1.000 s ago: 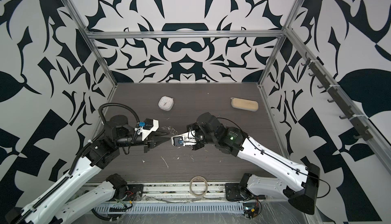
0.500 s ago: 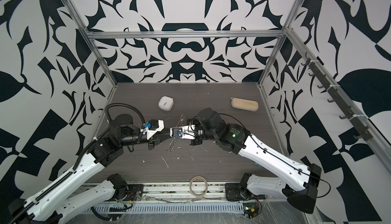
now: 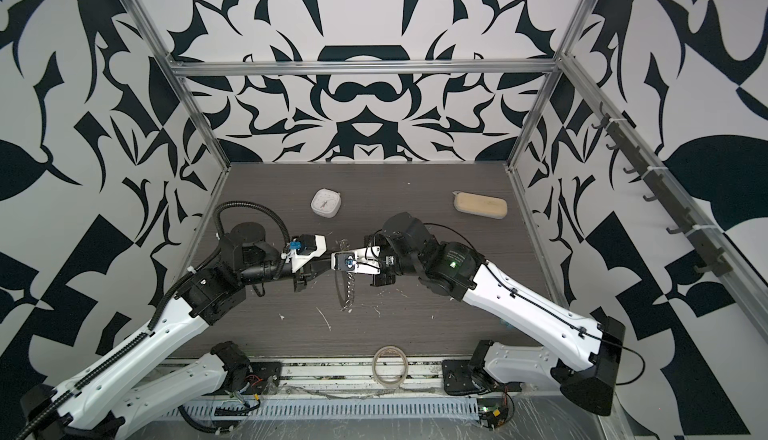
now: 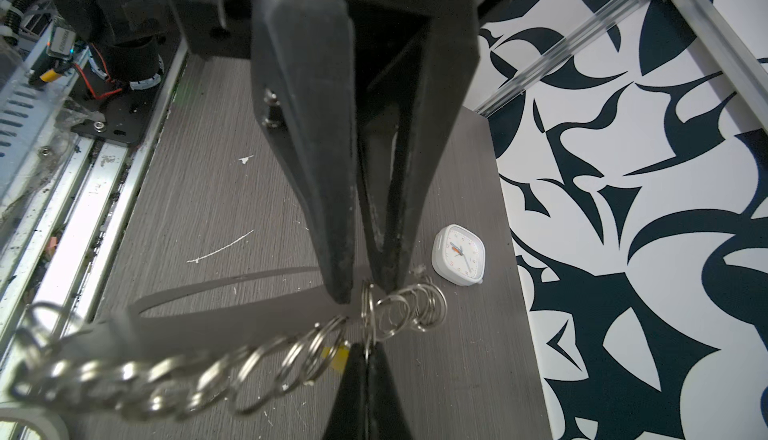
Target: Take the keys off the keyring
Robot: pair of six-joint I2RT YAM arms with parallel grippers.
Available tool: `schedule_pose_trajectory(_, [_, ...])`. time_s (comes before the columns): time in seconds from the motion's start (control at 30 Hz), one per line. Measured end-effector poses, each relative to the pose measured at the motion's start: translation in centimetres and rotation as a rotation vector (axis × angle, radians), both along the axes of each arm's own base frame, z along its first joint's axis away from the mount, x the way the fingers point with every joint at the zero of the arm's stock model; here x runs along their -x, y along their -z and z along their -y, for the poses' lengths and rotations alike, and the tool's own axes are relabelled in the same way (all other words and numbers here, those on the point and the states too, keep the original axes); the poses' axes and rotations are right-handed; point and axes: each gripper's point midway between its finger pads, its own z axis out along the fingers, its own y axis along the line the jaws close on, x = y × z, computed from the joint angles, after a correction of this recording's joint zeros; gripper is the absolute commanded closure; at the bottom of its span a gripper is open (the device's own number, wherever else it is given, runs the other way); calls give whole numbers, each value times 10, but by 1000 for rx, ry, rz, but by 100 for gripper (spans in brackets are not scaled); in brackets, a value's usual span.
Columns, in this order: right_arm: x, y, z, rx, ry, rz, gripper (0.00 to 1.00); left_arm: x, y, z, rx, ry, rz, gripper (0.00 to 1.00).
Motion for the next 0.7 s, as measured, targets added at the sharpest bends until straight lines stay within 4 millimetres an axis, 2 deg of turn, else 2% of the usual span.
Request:
schedule_pose_trajectory(0.27, [2, 1, -1, 1, -10, -3, 100, 2, 0, 1, -16, 19, -16, 82])
schedule_pose_trajectory(0.5, [6, 2, -2, 3, -25, -12, 100, 1, 5, 2, -33, 25, -14, 93])
schedule_pose_trajectory(0.6, [7, 4, 0, 12, -26, -19, 100, 0, 6, 5, -43, 32, -16, 93])
schedule_pose_trajectory(0.7, [7, 5, 0, 17, -26, -22, 100, -1, 8, 6, -49, 40, -16, 87])
